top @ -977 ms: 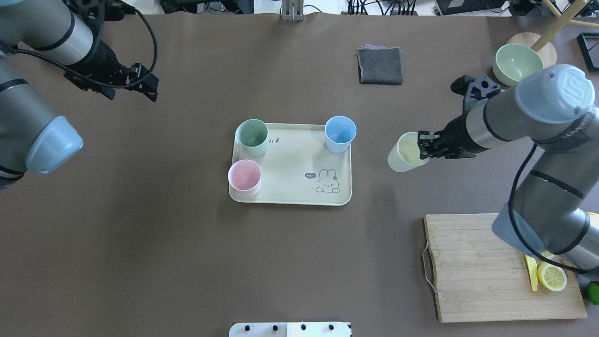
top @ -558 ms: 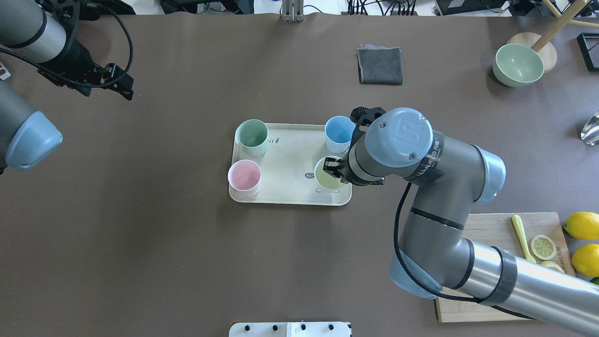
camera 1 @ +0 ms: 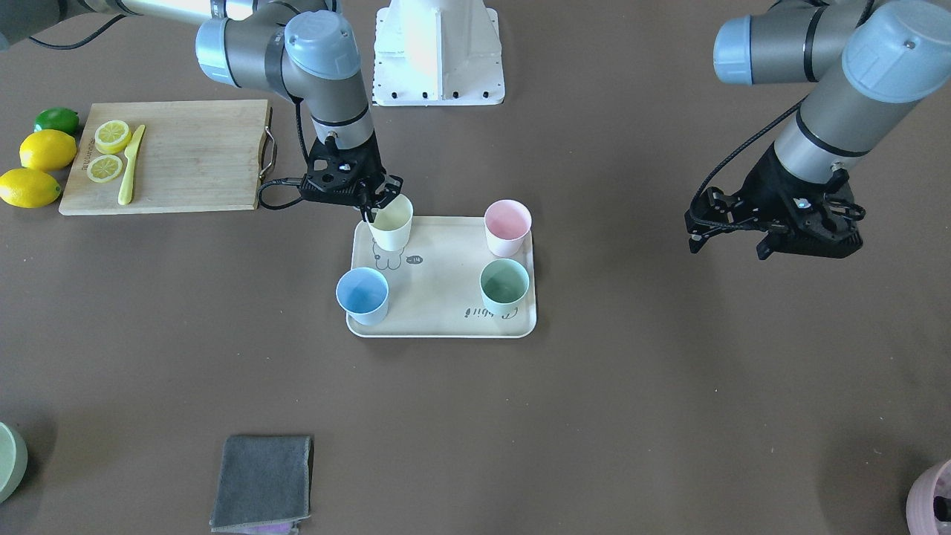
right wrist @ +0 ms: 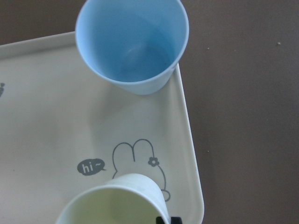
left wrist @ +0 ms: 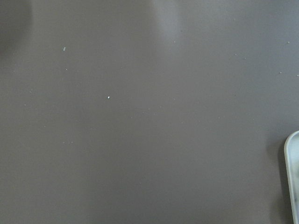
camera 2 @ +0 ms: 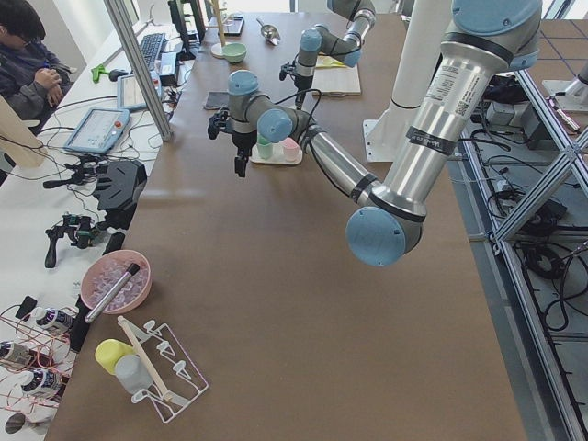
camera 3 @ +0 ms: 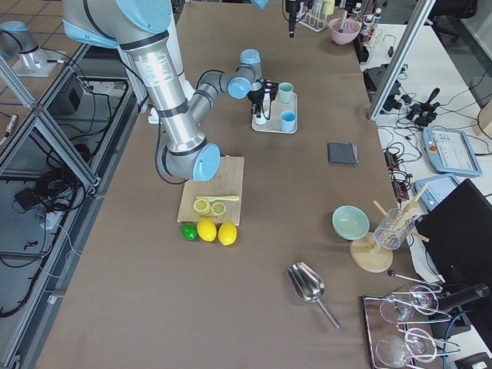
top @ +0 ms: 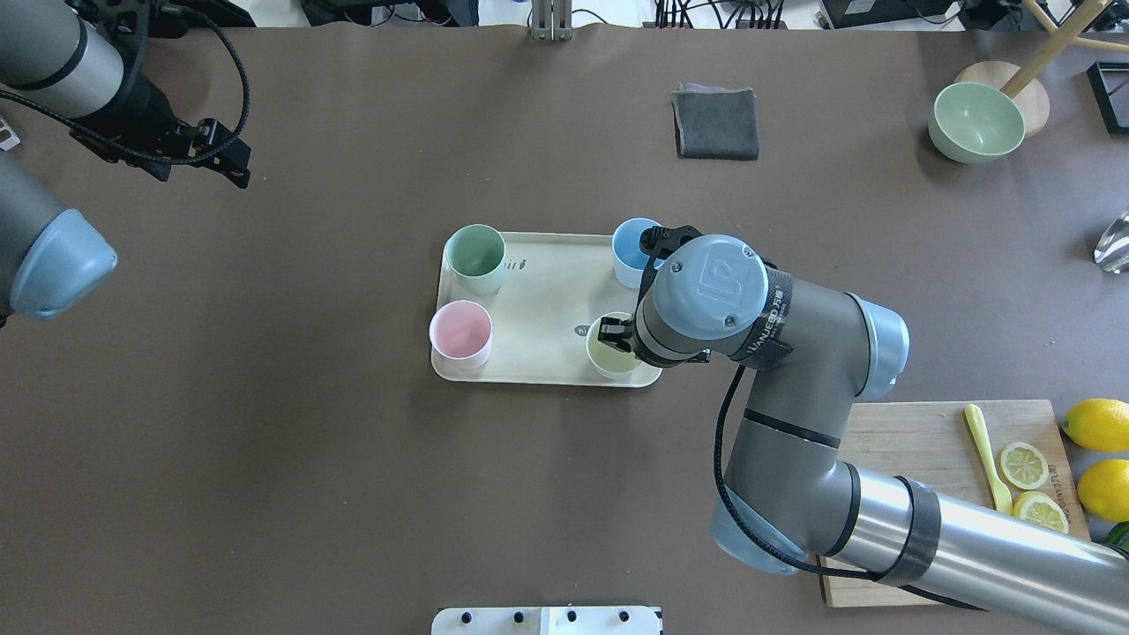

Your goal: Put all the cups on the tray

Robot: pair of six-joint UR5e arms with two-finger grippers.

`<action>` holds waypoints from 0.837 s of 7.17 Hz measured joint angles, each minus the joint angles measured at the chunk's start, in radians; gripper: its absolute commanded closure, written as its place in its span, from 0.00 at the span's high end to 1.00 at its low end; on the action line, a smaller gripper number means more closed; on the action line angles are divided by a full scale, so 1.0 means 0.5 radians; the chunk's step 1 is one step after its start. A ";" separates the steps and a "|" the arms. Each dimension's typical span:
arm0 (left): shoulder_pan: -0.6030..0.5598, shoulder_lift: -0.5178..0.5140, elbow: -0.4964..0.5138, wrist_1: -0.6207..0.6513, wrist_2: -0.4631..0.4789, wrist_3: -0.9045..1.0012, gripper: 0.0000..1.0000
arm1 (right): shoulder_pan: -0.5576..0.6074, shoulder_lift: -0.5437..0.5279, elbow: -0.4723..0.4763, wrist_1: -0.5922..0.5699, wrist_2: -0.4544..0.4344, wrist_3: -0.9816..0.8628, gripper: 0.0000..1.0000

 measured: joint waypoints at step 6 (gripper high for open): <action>-0.195 0.118 -0.006 0.018 -0.147 0.194 0.98 | 0.691 -0.032 0.058 -0.150 0.499 -0.748 1.00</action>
